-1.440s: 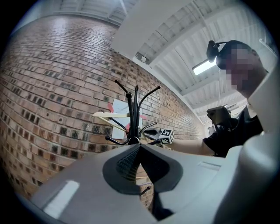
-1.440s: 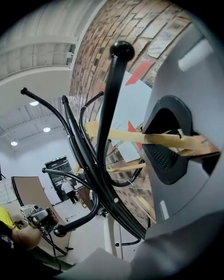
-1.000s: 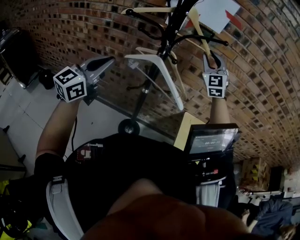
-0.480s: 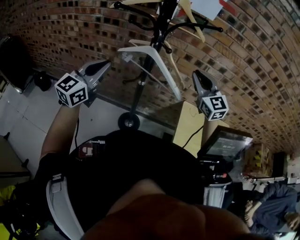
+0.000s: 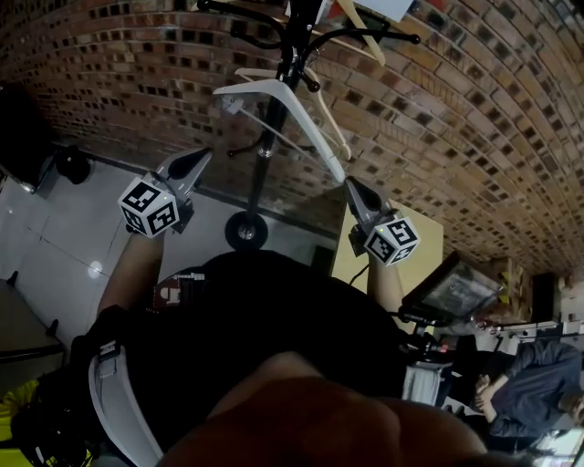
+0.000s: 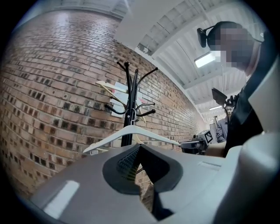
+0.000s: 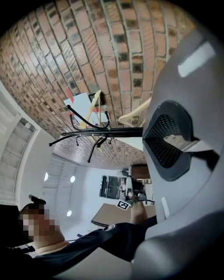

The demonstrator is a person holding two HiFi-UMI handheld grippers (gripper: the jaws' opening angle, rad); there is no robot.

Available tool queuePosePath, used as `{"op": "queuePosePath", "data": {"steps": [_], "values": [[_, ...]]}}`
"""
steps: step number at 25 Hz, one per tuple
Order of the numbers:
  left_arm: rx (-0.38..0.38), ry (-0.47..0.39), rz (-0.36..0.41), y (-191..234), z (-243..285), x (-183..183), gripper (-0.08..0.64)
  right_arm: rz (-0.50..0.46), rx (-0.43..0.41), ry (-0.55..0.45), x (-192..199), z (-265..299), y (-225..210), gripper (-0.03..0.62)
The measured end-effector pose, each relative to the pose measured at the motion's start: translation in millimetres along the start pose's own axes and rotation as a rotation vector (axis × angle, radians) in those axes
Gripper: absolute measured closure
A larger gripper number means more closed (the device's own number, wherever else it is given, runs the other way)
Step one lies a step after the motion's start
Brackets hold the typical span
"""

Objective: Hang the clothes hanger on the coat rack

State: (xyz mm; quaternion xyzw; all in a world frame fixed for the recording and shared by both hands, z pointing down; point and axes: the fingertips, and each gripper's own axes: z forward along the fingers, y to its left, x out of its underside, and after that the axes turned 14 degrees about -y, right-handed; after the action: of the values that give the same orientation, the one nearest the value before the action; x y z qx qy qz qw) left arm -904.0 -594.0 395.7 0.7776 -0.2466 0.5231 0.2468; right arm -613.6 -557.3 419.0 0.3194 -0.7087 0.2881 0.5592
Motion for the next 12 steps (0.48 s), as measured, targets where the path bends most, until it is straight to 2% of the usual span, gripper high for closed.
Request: {"op": "queuePosePath", "data": {"steps": [3, 7, 12], "values": [[-0.014, 0.003, -0.056, -2, -6, 17, 0.566, 0.07, -0.026, 0.0, 16, -7, 12, 0.578], [-0.026, 0.035, -0.092, -7, -13, 40, 0.566, 0.131, -0.04, 0.003, 30, -7, 20, 0.578], [-0.026, 0.049, -0.123, -16, -17, 54, 0.566, 0.087, -0.016, 0.079, 54, -7, 17, 0.58]]}}
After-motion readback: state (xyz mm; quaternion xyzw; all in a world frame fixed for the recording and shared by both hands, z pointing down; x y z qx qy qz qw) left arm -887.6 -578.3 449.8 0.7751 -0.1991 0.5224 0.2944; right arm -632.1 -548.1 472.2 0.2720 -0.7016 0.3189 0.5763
